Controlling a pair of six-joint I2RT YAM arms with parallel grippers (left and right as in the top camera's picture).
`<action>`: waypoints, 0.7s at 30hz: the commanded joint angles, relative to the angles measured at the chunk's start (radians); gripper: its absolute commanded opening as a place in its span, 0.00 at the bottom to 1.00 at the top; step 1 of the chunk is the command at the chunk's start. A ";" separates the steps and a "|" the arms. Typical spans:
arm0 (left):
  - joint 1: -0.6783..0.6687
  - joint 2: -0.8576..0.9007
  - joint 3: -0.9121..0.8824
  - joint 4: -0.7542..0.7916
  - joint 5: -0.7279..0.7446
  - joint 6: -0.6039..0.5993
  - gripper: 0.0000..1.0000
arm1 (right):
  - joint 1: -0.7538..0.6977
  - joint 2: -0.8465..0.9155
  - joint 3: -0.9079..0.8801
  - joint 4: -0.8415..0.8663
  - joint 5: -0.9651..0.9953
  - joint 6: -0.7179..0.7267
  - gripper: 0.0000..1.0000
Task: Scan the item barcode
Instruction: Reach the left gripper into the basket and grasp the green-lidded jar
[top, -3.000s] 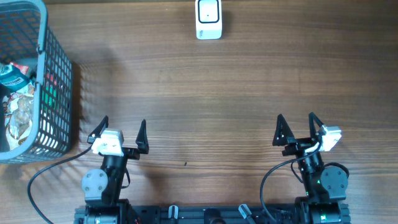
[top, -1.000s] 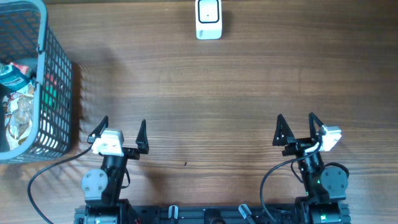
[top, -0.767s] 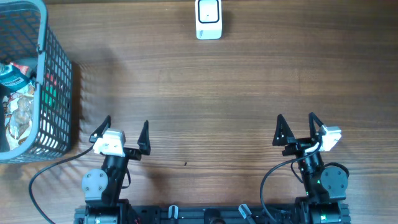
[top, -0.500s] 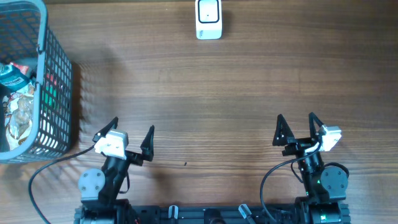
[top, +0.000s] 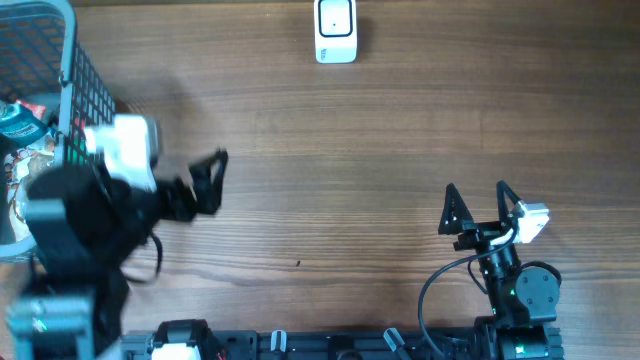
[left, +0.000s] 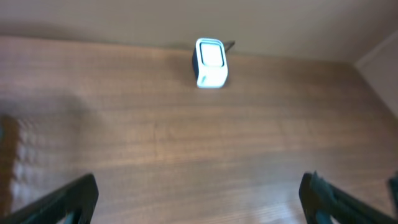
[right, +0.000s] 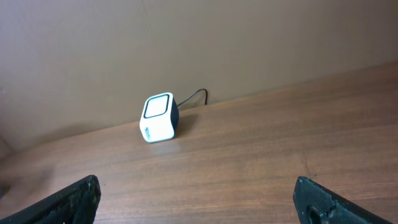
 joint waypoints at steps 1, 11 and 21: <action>-0.003 0.171 0.258 -0.133 0.024 0.027 1.00 | 0.003 -0.008 -0.001 0.002 0.017 -0.017 1.00; 0.055 0.315 0.479 -0.220 0.023 0.090 1.00 | 0.003 -0.008 -0.001 0.002 0.017 -0.017 1.00; 0.565 0.433 0.533 -0.172 -0.111 -0.302 1.00 | 0.003 -0.008 -0.001 0.002 0.017 -0.017 1.00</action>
